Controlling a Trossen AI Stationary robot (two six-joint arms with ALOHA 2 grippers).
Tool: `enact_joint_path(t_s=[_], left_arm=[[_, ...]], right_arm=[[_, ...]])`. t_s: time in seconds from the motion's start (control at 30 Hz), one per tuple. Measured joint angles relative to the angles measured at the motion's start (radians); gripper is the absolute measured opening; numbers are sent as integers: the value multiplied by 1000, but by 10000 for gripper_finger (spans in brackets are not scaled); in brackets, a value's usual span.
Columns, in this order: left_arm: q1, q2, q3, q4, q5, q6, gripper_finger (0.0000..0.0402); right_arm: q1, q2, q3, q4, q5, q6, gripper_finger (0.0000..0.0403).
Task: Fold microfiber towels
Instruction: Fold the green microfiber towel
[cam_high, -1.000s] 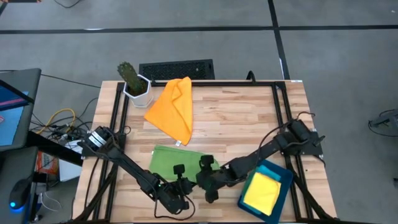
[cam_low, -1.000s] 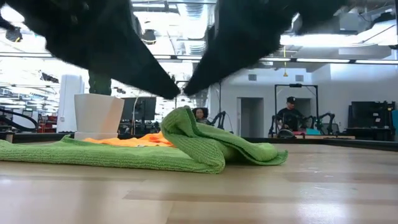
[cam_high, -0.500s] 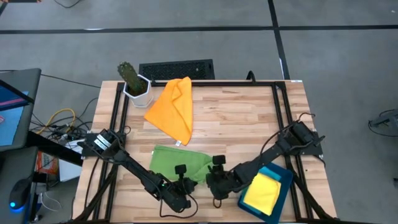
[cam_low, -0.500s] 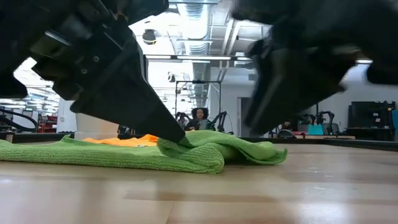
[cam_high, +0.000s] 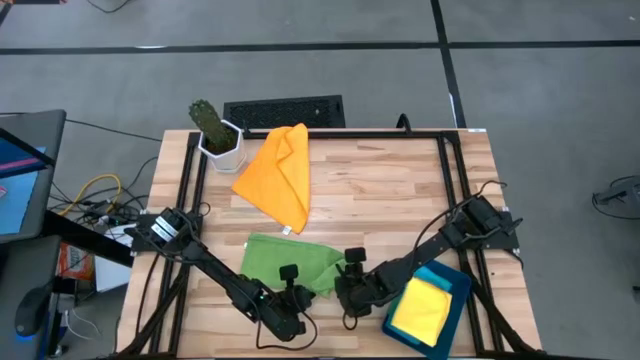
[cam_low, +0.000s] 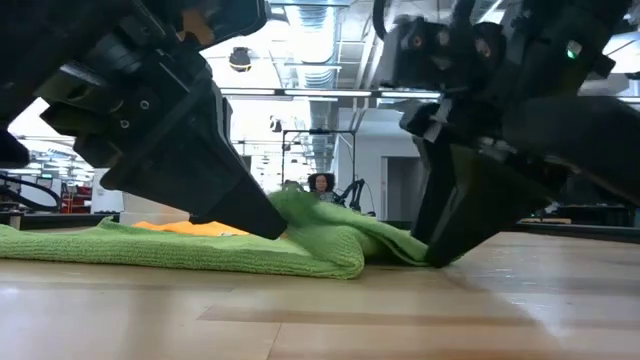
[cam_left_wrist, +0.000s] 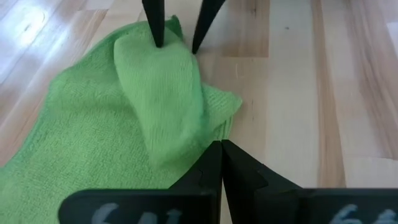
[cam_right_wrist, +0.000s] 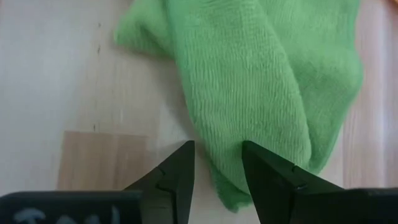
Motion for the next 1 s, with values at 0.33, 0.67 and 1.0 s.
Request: enact_joint_path(t_s=[0.33, 0.67, 1.0], left_arm=[[0, 0, 0, 1, 1, -1, 2], [0, 0, 0, 2, 15, 1, 2], [0, 0, 0, 2, 20, 2, 2]], right_arm=[[3, -4, -34, 62, 12, 15, 114], [-19, -2, 61, -58, 58, -20, 31], [-61, -2, 153, -61, 75, -192, 11]])
